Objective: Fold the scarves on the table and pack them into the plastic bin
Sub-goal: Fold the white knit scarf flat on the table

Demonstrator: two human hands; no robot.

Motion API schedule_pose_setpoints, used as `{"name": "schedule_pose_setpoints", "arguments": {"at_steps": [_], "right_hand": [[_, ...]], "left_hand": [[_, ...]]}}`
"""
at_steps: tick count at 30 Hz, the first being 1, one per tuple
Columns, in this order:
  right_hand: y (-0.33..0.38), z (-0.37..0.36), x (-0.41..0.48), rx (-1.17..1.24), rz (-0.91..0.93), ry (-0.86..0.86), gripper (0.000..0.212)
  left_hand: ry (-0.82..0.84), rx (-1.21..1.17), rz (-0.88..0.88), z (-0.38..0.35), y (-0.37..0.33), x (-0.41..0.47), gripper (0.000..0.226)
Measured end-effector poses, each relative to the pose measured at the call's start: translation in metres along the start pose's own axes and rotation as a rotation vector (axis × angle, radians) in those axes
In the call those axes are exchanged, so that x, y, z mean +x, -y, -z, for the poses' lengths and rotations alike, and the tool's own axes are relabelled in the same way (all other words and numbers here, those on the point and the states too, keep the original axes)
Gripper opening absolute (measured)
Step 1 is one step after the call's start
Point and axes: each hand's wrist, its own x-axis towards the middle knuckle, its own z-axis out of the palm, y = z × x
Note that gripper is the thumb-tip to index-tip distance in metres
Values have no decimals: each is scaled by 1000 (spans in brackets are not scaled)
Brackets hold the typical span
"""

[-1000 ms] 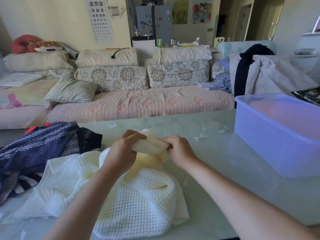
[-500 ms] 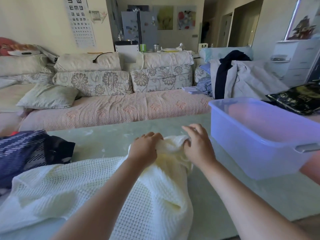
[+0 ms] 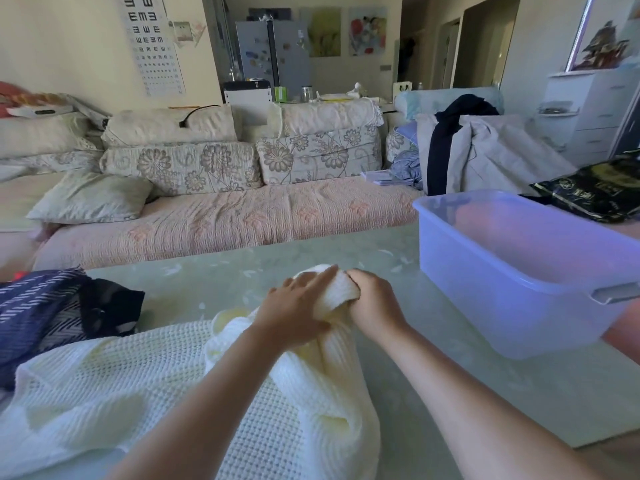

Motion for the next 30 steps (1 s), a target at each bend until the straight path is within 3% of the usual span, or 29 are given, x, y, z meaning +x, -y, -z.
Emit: {"name": "schedule_pose_setpoints", "arguments": {"at_steps": [3, 7, 10, 13, 15, 17, 20, 24, 27, 30], "right_hand": [[2, -3, -1, 124, -31, 87, 45], [-12, -12, -9, -46, -165, 480, 100], [-9, -21, -10, -69, -213, 536, 91], [12, -28, -6, -40, -164, 426, 58], [26, -28, -1, -83, -139, 335, 54], [39, -22, 5, -102, -140, 235, 54], [53, -5, 19, -122, -148, 87, 51], [58, 23, 36, -194, -57, -80, 50], [43, 39, 52, -173, 47, -358, 56], [10, 47, 62, -198, 161, -536, 59]], "left_hand": [[-81, -125, 124, 2, 20, 8, 55], [-247, -340, 210, 14, 57, -2, 54], [-274, -310, 208, 16, 78, -17, 56], [-236, -167, 242, 11, 89, -36, 50], [-256, 113, 212, 9, 90, -42, 39], [-258, 200, 258, 18, 86, -42, 34], [-136, 16, 429, 39, 72, -21, 35], [-284, -355, 469, 63, 47, 21, 46], [-402, -526, 340, 72, 20, 52, 42], [-276, -743, 124, 56, 0, 73, 54]]}}
